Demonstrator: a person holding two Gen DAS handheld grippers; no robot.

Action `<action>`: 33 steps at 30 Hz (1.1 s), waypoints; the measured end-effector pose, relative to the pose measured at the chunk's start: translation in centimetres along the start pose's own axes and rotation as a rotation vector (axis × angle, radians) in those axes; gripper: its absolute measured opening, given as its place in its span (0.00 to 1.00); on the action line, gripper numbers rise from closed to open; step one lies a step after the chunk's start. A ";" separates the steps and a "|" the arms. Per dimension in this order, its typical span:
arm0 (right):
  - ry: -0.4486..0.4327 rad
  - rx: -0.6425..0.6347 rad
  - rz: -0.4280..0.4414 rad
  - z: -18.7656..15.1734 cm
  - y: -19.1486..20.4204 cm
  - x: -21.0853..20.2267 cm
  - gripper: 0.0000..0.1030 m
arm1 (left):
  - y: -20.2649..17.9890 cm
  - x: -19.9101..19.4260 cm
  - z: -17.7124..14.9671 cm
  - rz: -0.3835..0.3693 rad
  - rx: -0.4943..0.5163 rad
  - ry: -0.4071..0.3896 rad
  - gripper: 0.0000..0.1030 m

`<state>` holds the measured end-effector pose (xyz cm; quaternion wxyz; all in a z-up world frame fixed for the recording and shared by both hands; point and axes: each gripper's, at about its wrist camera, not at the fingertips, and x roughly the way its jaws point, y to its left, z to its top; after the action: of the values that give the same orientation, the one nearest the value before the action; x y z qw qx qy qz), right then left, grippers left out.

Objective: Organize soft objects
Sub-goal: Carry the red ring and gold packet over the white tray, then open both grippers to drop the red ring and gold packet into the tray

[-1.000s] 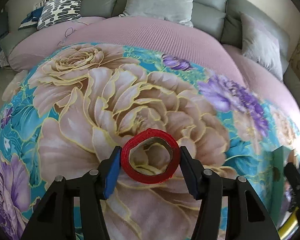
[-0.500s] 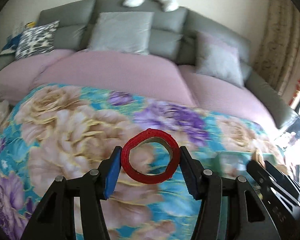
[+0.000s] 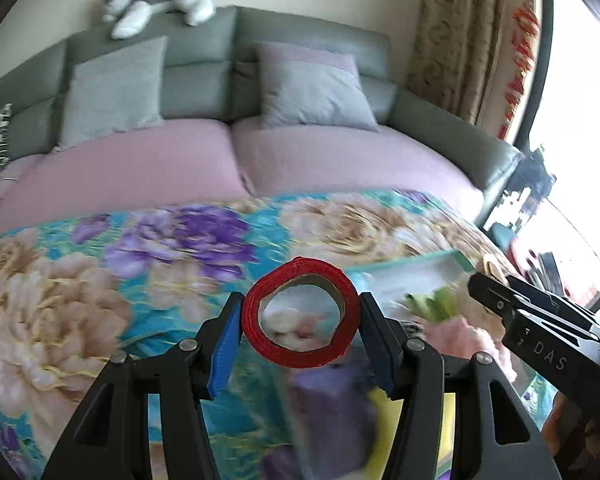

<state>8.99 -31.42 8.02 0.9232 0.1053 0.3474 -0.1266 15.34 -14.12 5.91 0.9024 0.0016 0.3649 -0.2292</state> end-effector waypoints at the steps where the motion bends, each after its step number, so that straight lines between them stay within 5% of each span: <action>1: 0.008 0.004 0.006 -0.1 -0.5 0.2 0.51 | -0.6 0.4 -0.1 -0.007 0.002 0.013 0.56; 19: 0.174 -0.005 0.047 -2.3 -1.8 4.6 0.51 | -0.6 5.8 -2.3 -0.070 -0.102 0.187 0.57; 25: 0.175 -0.025 0.029 -2.4 -1.4 4.6 0.52 | -0.3 5.1 -2.1 -0.076 -0.108 0.186 0.71; 33: 0.173 -0.035 0.023 -2.2 -1.2 4.1 0.53 | 0.5 2.7 -1.6 -0.071 -0.126 0.151 0.73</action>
<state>10.24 -32.55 3.53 0.8928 0.1036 0.4267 -0.1005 16.26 -14.50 2.86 0.8618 -0.0510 0.4456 -0.2369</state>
